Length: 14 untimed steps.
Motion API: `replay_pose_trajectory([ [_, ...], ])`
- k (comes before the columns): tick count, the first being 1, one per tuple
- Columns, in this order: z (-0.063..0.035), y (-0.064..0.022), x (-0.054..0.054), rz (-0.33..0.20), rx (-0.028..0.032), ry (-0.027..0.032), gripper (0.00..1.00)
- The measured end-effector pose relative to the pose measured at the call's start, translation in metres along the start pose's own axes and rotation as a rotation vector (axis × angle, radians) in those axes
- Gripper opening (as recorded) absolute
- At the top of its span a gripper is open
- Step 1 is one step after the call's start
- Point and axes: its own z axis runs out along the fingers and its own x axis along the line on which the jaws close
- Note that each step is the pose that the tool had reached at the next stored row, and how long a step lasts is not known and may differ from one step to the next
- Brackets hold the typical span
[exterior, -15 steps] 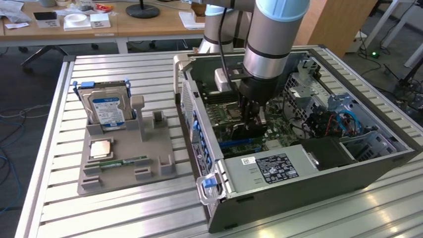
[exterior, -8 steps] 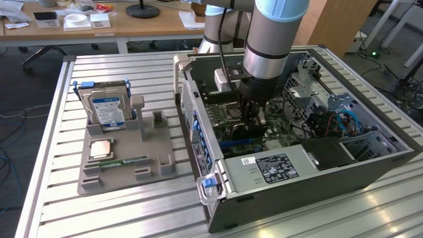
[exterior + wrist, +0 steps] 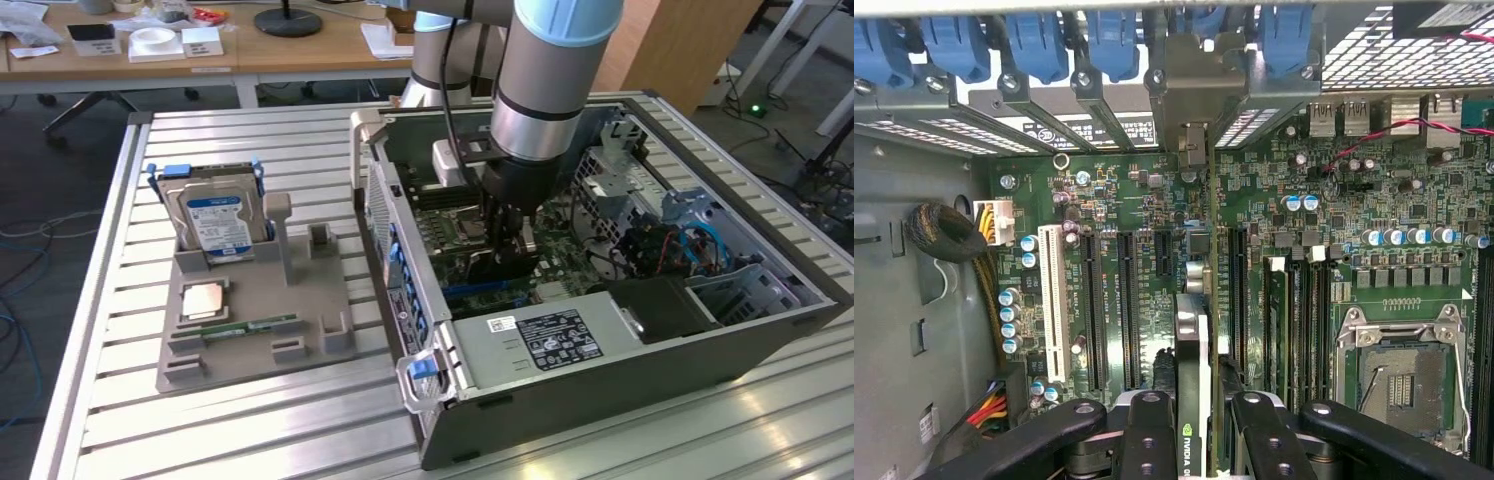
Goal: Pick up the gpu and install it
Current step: 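Insert the gpu into the slot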
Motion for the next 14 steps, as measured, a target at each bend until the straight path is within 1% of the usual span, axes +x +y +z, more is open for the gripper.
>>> replay_pose_trajectory([
  [14, 0.0000, 0.0000, 0.0000, 0.000, 0.0000, 0.0000, 0.26],
])
